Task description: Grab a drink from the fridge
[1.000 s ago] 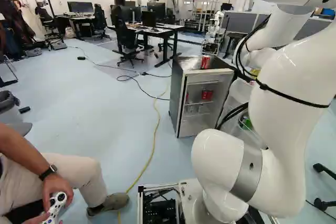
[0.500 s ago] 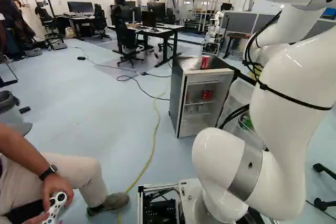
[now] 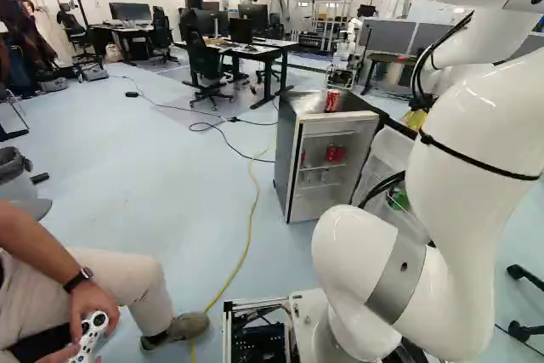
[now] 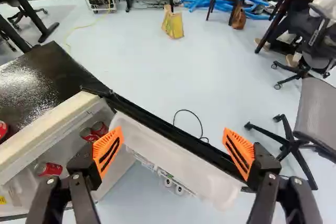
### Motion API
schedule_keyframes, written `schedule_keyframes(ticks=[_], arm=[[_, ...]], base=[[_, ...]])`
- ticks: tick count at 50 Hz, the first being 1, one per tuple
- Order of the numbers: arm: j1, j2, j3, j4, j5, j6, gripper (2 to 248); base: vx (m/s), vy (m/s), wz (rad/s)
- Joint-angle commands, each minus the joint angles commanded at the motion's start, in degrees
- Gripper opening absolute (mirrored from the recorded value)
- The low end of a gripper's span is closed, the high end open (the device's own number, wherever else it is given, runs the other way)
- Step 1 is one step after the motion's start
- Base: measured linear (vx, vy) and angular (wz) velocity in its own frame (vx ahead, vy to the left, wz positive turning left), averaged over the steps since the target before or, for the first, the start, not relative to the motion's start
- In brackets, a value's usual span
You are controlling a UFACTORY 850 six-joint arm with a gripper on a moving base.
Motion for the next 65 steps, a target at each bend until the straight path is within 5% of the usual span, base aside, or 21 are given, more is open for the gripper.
schedule_keyframes(ticks=[47,65], arm=[[-5.35,-6.97,-11.03,5.96,-21.23,0.0,247],[-6.74,-11.24,-16.14,6.39,-23.16,0.0,247]], base=[[0.0,0.0,0.0],[0.0,0.0,0.0]])
